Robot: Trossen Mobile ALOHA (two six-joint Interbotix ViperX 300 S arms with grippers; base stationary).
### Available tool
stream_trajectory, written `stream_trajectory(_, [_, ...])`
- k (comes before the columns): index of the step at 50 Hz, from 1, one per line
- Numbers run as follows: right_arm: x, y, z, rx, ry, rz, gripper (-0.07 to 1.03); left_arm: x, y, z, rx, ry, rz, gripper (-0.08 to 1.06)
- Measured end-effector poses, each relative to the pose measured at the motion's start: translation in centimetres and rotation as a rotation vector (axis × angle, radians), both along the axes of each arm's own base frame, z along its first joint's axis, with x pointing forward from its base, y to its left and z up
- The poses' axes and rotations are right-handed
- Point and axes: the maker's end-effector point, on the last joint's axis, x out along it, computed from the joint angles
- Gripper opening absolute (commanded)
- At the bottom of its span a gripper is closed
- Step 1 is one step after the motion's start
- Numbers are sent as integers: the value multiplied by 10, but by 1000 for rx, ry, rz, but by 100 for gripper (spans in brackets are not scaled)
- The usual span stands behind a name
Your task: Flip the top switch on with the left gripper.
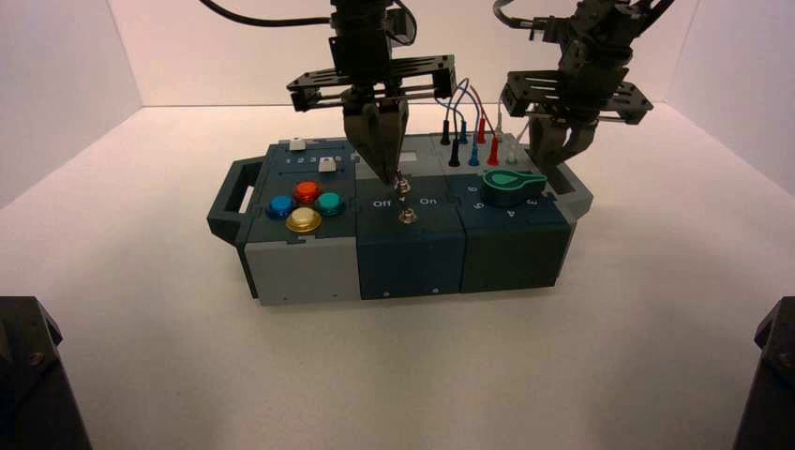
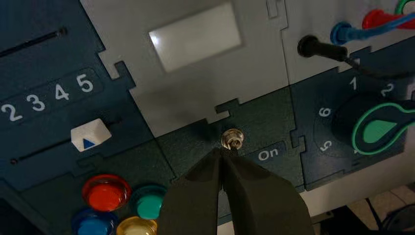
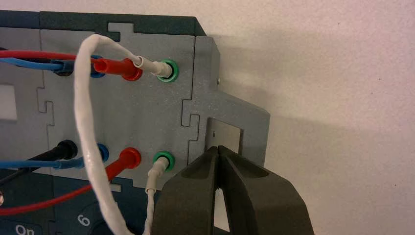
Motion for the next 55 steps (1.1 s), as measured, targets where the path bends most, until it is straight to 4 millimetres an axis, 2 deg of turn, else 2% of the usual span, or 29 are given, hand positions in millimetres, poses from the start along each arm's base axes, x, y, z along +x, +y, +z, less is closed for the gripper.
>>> stream_trajectory(18, [0, 0, 0, 0, 0, -2, -2, 5, -6, 3, 5, 9, -9, -3])
stream_trajectory(34, [1, -1, -1, -5, 1, 12, -2, 1, -15, -1, 11, 16, -33, -3])
stream_trajectory(44, [0, 0, -1, -6, 2, 16, -2, 0, -4, 1, 26, -4, -39, -3])
stream_trajectory(55, [0, -1, -1, -7, 5, 15, -2, 6, 24, 32, -15, -81, 9, -3])
